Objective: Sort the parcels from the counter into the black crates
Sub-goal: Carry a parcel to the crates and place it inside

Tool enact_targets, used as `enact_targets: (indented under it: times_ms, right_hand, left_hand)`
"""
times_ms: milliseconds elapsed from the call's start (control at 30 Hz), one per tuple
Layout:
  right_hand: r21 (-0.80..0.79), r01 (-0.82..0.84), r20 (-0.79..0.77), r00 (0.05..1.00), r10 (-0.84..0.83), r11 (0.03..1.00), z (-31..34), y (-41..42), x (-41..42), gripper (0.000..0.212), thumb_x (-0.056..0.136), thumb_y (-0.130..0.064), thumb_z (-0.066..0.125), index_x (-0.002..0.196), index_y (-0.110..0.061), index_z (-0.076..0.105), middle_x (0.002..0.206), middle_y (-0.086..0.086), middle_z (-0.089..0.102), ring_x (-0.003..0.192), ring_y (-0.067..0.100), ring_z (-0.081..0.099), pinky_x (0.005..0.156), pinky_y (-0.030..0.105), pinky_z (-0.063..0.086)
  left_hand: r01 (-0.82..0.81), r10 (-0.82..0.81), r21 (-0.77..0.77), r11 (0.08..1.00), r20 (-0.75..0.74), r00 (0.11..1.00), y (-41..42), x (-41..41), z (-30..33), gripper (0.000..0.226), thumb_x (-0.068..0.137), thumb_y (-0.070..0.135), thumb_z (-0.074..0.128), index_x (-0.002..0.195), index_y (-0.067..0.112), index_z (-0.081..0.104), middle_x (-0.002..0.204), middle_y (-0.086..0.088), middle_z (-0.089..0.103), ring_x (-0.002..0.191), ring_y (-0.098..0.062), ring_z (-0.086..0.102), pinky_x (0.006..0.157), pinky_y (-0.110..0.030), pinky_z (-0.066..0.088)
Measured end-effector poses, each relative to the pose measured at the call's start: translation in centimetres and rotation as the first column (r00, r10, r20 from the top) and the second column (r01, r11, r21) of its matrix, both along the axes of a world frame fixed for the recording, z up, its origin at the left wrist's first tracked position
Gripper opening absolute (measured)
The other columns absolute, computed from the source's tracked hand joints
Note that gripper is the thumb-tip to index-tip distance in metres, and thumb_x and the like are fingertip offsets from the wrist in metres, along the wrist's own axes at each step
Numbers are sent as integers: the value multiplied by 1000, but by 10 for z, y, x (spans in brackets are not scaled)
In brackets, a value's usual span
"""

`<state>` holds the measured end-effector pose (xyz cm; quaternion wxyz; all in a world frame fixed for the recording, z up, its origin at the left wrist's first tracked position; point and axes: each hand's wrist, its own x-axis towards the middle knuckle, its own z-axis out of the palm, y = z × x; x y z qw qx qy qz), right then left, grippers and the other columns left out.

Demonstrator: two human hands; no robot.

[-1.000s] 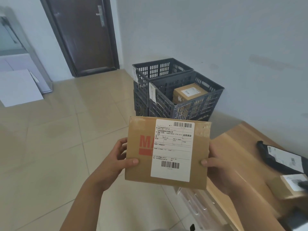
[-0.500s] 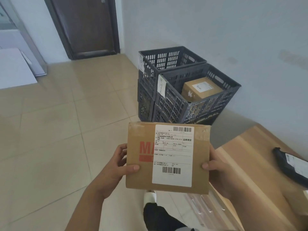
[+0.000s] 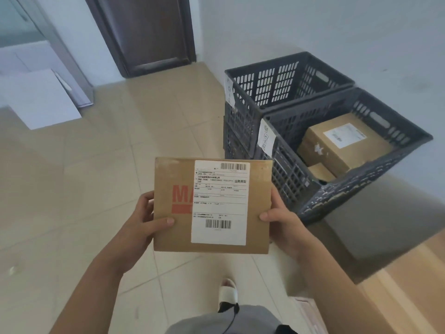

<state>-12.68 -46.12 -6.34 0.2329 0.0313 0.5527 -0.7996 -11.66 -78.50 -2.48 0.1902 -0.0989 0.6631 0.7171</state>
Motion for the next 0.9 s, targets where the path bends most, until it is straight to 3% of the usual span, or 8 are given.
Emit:
enact_targets:
  times_ms: [100,233,333,467,600,733,800,900]
  right_hand:
    - [4,-13,-22,1000,13,1000,0,-3,-45,115,59,-27,90,154,-49,28,153,10,49,135,40,53,114,69,35]
    - [-60,77,-16,997,-78,995,2,-3,-82,107,68,-54,88,157,-40,30,152,10,52,140,43,47,116,72,29]
    - [-40,209,34,978,-208,977,14,6,-98,99,66,-71,80,152,-38,44,147,11,58,133,43,54,111,71,38]
    - [36,376,64,924,-378,926,24,25,-130,66,89,-77,45,133,-34,67,135,7,68,125,36,64,107,68,44]
    - [26,550,114,828,-549,835,33,44,-164,75,94,-77,27,141,-29,61,140,10,65,129,38,61,105,68,45]
    - [52,734,162,663,-731,677,52,56,-194,77,96,-74,26,141,-22,62,137,11,68,126,36,64,105,61,47]
    - [64,806,202,567,-798,589,63,61,-209,79,96,-73,26,136,-19,67,134,12,69,121,34,68,100,57,48]
    - [56,897,244,414,-877,438,75,68,-225,80,96,-74,26,125,-17,75,130,12,72,116,34,71,94,53,49]
  left_hand:
    - [0,0,-18,1000,-26,1000,-2,-40,6,103,37,48,101,128,31,54,129,-5,69,115,-26,69,90,-43,51]
    - [10,-11,-16,1000,-49,999,3,-96,12,77,53,31,87,123,33,55,126,-4,70,107,-21,71,84,-42,53]
    - [73,-76,-33,997,-77,994,15,-147,18,69,58,33,81,123,32,57,124,-3,71,104,-20,72,83,-41,52]
    - [235,-242,-81,969,-97,965,50,-238,8,62,62,33,78,121,28,60,122,-2,72,107,-25,70,85,-40,50]
    - [414,-423,-98,905,-109,900,100,-325,-3,48,75,26,69,123,27,63,119,0,74,106,-25,71,88,-41,51]
    - [586,-598,-126,800,-101,795,146,-401,1,58,71,36,75,128,31,65,120,3,74,113,-26,68,96,-45,52]
    - [641,-656,-145,754,-118,745,169,-437,3,46,84,29,75,129,36,65,122,6,72,117,-23,65,100,-46,52]
    - [690,-728,-237,684,-167,665,212,-476,11,42,101,22,64,137,41,53,118,14,67,111,-7,62,87,-30,48]
